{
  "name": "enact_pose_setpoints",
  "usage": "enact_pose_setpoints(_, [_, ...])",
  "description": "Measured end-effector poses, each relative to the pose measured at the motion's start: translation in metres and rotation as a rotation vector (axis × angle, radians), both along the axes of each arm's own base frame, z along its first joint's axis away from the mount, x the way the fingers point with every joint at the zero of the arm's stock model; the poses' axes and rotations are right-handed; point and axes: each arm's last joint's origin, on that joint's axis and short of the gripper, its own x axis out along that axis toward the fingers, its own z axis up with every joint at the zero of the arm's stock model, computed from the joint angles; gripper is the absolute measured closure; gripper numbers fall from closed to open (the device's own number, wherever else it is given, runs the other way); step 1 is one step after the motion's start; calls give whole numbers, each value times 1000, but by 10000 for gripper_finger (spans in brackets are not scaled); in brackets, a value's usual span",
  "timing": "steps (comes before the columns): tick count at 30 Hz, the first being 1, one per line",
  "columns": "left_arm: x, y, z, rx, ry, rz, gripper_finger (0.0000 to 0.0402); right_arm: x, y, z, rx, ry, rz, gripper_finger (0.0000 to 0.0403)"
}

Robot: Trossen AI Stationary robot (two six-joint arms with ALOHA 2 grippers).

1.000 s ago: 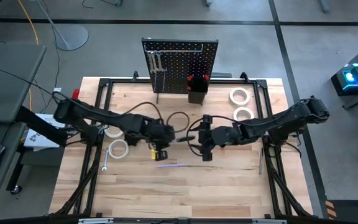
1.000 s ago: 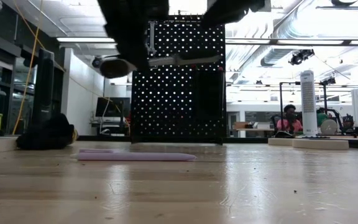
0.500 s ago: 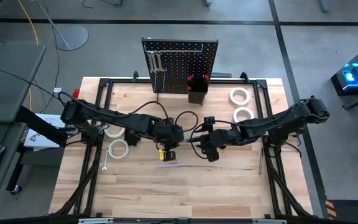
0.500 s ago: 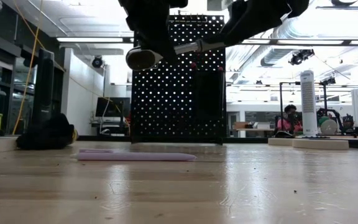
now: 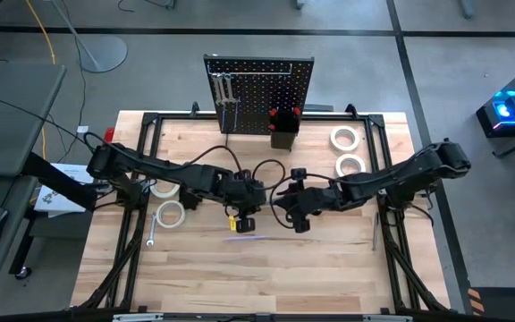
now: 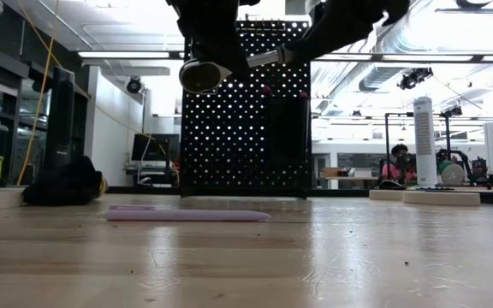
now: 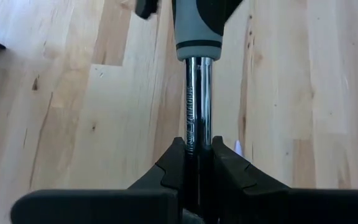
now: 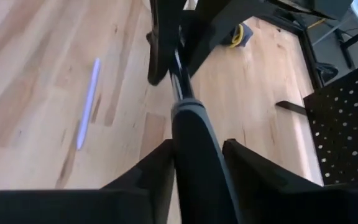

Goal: Hang tools onto peg board
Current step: Put the socket wrench into the black bin on the pegboard

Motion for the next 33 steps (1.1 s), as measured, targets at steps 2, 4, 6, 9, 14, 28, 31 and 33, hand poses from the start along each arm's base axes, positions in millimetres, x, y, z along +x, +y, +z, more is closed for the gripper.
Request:
enact_pose_setpoints(2, [0,0,0,2,0,-4,365,0,0,0,16,-10,-11,288])
enact_pose_setpoints(4, [0,0,0,8,2,-14,365,0,1,0,26,-3,-7,306])
enact_pose_setpoints(6, [0,0,0,8,2,-20,365,-1,1,-1,34,11,-4,322])
enact_pose_setpoints(9, [0,0,0,8,0,-22,365,-2,1,-2,88,16,-38,322])
enact_pose_setpoints(14, [-3,2,4,1,-3,17,321,-2,1,-1,226,-15,-132,322])
enact_pose_setpoints(28, [-78,18,74,-14,-64,173,207,-15,-2,-3,388,34,-336,324])
enact_pose_setpoints(31, [-107,16,93,1,-222,296,207,-15,-3,11,417,-82,-355,324])
enact_pose_setpoints(33, [-129,16,99,-16,-342,390,207,-17,-4,23,441,-170,-362,324])
